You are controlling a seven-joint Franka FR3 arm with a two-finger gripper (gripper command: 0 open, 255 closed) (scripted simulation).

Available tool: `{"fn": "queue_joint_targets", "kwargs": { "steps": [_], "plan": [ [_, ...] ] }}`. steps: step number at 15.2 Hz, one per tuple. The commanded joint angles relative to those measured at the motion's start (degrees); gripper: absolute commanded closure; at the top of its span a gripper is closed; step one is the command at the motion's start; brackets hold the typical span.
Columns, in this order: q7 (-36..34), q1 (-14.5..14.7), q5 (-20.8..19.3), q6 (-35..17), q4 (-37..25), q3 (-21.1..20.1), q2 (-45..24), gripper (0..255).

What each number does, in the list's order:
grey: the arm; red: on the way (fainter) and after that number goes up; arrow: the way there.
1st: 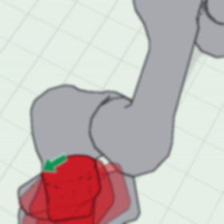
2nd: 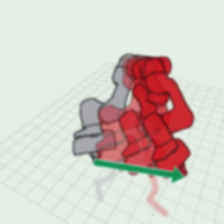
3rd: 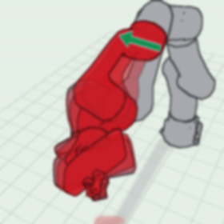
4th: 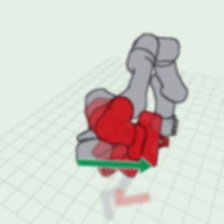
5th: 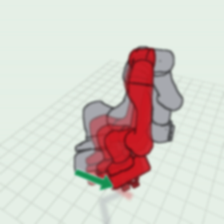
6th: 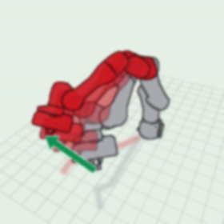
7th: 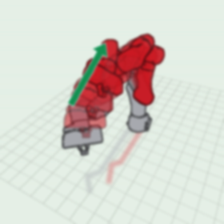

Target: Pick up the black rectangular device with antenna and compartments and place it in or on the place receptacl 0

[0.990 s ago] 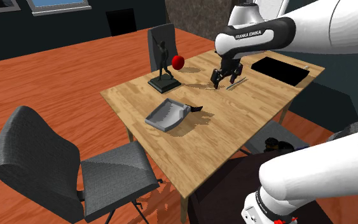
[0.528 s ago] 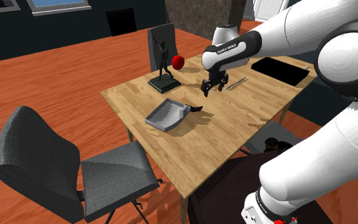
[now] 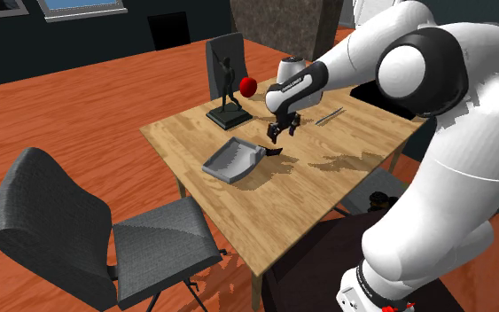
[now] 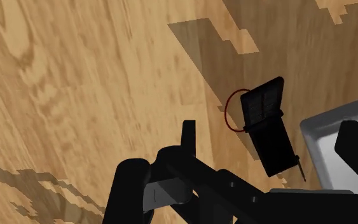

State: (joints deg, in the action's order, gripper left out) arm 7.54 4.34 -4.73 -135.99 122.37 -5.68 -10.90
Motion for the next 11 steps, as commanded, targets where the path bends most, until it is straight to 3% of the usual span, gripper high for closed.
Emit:
{"fn": "queue_joint_targets", "kwargs": {
  "steps": [1, 11],
  "plan": [
    [-0.2, 0.5, -0.9, -1.5, -2.5, -0.2, -4.6, 0],
    [-0.8, 1.1, -2.4, -6.6, -3.9, 0.3, -11.5, 0]
  ]
}}
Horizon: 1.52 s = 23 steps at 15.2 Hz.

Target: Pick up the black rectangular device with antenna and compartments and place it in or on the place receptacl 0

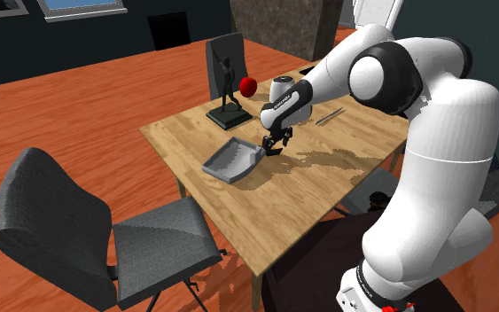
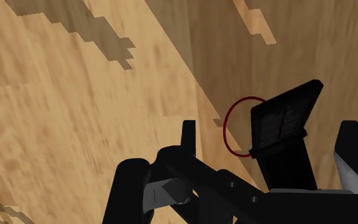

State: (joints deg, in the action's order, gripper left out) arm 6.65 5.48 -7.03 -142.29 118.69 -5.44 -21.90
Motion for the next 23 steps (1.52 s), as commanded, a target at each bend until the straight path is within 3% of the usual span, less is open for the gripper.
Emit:
{"fn": "queue_joint_targets", "kwargs": {
  "steps": [1, 7, 8, 17, 23],
  "plan": [
    [0.0, 0.0, -0.1, -0.3, -0.2, 0.1, -0.5, 0],
    [0.0, 0.0, -0.1, -0.3, -0.2, 0.1, -0.5, 0],
    [0.0, 0.0, -0.1, -0.3, -0.2, 0.1, -0.5, 255],
    [0.0, 0.0, -0.1, -0.3, -0.2, 0.1, -0.5, 255],
    [0.7, -0.3, 0.7, 3.4, -0.7, -0.3, 2.8, 255]
  ]
}}
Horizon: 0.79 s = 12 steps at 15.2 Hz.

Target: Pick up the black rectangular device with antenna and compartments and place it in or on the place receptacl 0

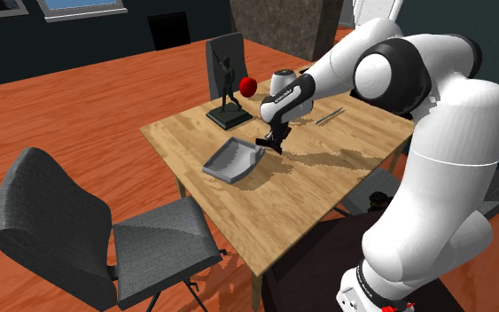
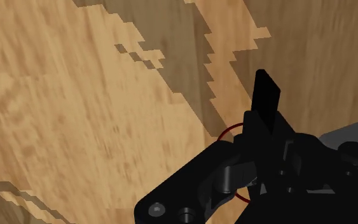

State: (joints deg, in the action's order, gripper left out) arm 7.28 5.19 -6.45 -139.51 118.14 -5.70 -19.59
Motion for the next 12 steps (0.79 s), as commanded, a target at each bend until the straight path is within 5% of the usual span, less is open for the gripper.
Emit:
{"fn": "queue_joint_targets", "kwargs": {
  "steps": [1, 12],
  "plan": [
    [0.2, -0.1, 0.2, 1.3, -0.2, -0.1, 1.0, 255],
    [1.2, -0.3, 1.5, 8.5, -2.3, -0.6, 6.2, 255]
  ]
}}
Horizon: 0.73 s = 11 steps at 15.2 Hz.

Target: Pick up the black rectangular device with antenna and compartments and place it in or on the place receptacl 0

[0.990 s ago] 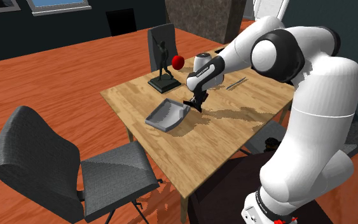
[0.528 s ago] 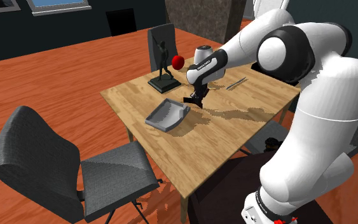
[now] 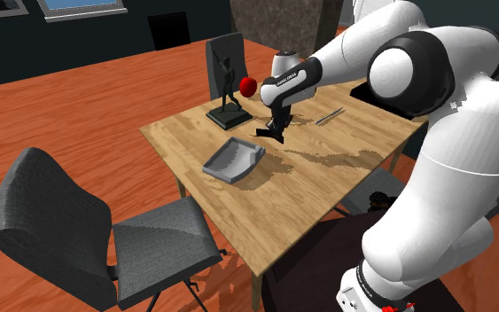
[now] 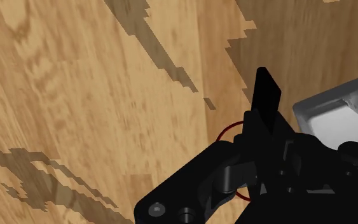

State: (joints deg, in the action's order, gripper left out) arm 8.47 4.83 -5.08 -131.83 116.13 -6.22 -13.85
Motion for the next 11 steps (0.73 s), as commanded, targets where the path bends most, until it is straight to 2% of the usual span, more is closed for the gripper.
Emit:
{"fn": "queue_joint_targets", "kwargs": {
  "steps": [1, 11],
  "plan": [
    [0.1, 0.0, 0.2, 1.5, -0.6, -0.1, 0.9, 255],
    [0.9, -0.1, 1.1, 8.4, -3.9, -0.3, 4.5, 255]
  ]
}}
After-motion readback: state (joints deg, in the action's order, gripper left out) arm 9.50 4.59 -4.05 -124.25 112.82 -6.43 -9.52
